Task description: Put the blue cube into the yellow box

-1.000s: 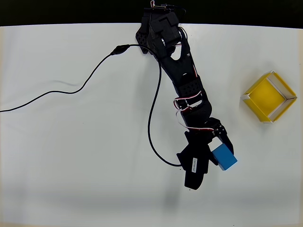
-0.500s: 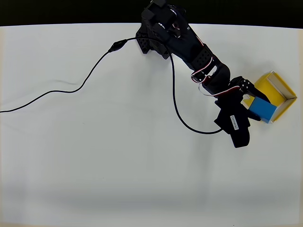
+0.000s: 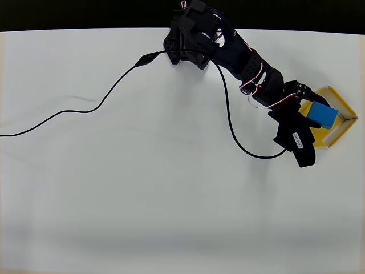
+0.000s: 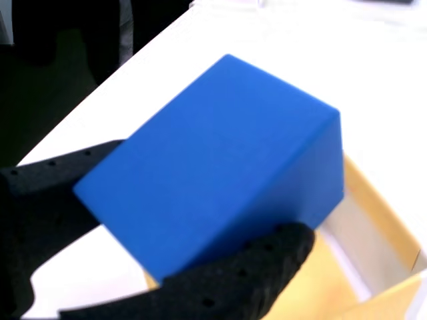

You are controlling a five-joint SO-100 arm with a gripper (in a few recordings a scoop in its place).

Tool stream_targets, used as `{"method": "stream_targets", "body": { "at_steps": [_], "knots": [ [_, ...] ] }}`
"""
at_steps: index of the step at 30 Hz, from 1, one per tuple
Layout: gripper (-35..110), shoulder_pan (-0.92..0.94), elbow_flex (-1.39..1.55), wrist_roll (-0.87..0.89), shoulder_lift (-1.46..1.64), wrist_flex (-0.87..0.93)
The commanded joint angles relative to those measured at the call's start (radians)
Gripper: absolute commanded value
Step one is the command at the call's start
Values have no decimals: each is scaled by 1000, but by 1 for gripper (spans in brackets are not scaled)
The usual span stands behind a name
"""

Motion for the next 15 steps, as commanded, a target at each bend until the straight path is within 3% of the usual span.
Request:
{"method": "stream_targets", "body": {
  "at_steps": [1,15],
  "knots": [
    [17,2,-164,5,3,-28],
    [17,-44,-318,54,-204,-26]
  ]
}}
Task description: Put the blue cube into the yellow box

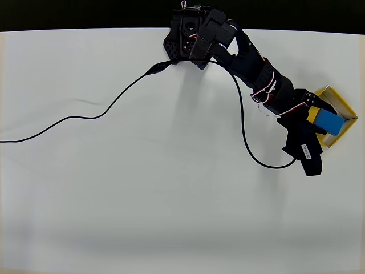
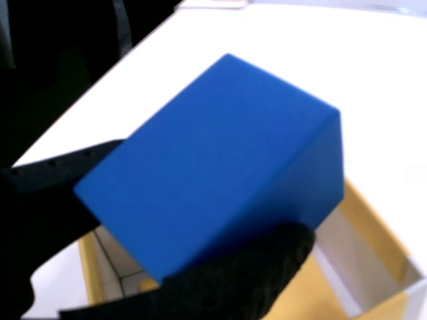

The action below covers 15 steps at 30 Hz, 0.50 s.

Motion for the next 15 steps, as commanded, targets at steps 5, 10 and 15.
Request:
{"method": "stream_targets", "body": {
  "at_steps": [5,10,15],
  "knots": [
    [17,-48,-112,-6,-11,-63],
    [20,-55,-112,3,-43,-74],
    [28,-57,-117,49,-58,-78]
  ]
}}
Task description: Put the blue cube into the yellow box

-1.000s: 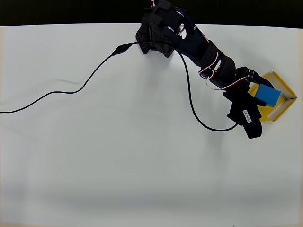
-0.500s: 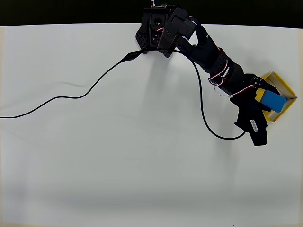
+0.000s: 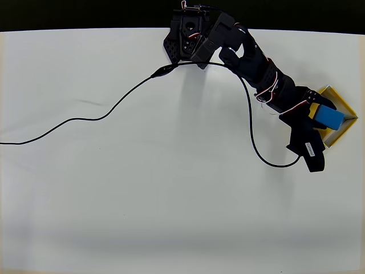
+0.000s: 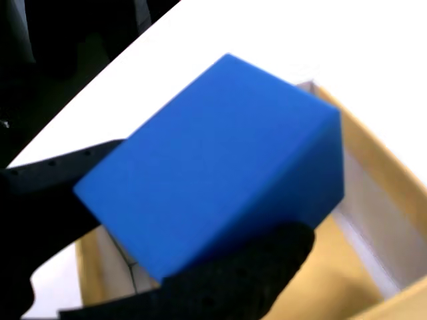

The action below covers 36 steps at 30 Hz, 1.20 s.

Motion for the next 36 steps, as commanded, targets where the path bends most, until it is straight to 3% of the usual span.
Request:
{"method": "stream_targets", "body": {
  "at_steps": [1,11,20,31,36],
  "knots": [
    [29,-26,-97,11,48,-58],
    [33,-35,-100,21,63,-64],
    [23,64,-123,-153,225,-12],
    [10,471,-89,-262,453,166],
    [0,704,-49,-232,584,413]
  ]
}}
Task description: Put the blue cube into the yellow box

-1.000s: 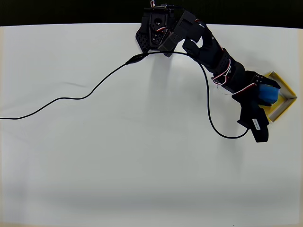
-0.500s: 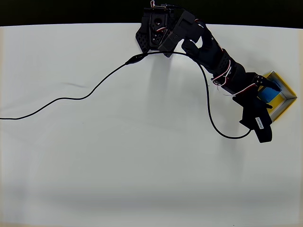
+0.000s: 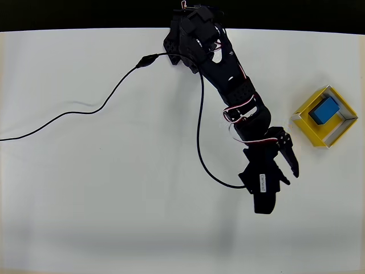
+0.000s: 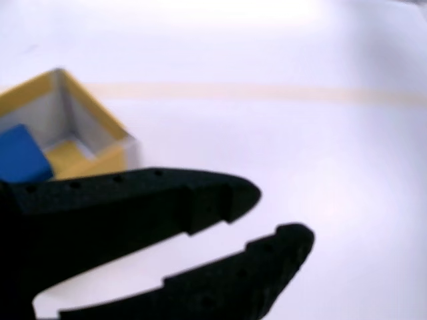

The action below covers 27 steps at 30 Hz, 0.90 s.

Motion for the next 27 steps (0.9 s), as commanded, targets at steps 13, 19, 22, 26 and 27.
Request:
{"method": "stream_targets", "body": {
  "at_steps": [13,19,22,26,27],
  "knots": [
    [0,494,446,52,798,707],
    [0,574,673,34,1043,877],
    [0,589,796,25,1189,950],
    [0,574,876,69,1304,1120],
    [0,563,876,89,1321,1160]
  ]
}}
